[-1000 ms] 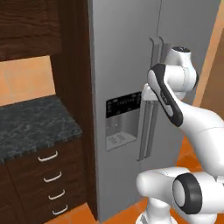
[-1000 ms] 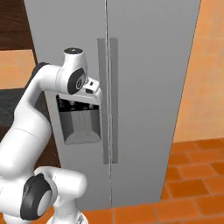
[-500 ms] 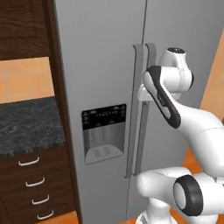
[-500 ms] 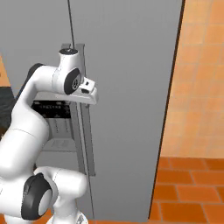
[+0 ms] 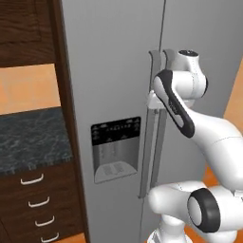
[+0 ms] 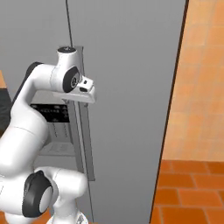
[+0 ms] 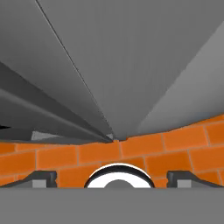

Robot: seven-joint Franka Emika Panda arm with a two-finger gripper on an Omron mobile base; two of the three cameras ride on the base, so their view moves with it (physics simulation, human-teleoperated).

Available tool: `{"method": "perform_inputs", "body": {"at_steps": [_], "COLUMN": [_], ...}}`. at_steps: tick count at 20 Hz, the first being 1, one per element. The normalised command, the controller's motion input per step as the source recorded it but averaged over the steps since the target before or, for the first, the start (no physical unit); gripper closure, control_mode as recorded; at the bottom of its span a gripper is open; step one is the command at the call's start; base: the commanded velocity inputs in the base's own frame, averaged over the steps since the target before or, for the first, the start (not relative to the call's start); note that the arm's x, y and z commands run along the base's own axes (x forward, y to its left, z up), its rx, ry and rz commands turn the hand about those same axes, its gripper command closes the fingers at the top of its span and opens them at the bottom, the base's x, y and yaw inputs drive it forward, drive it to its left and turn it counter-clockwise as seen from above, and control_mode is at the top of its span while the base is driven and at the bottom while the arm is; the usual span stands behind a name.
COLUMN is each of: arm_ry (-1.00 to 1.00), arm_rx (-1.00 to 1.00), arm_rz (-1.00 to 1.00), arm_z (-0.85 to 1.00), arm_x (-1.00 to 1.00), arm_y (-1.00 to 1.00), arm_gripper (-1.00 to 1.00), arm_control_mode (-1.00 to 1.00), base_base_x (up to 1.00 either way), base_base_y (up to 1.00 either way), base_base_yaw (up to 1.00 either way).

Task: Navigate to the fridge.

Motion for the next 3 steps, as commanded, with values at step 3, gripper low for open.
{"method": "perform_inputs", "body": {"at_steps": [3], "arm_ry": [0.00], "arm_rx": [0.00], "arm_rz": [0.00], "arm_z": [0.00], "arm_x": [0.00], "arm_y": [0.00], "arm_gripper": [-1.00], "arm_control_mode": [1.00], "base_base_x": [0.38], "base_base_y": [0.00], "base_base_yaw": [0.10]}}
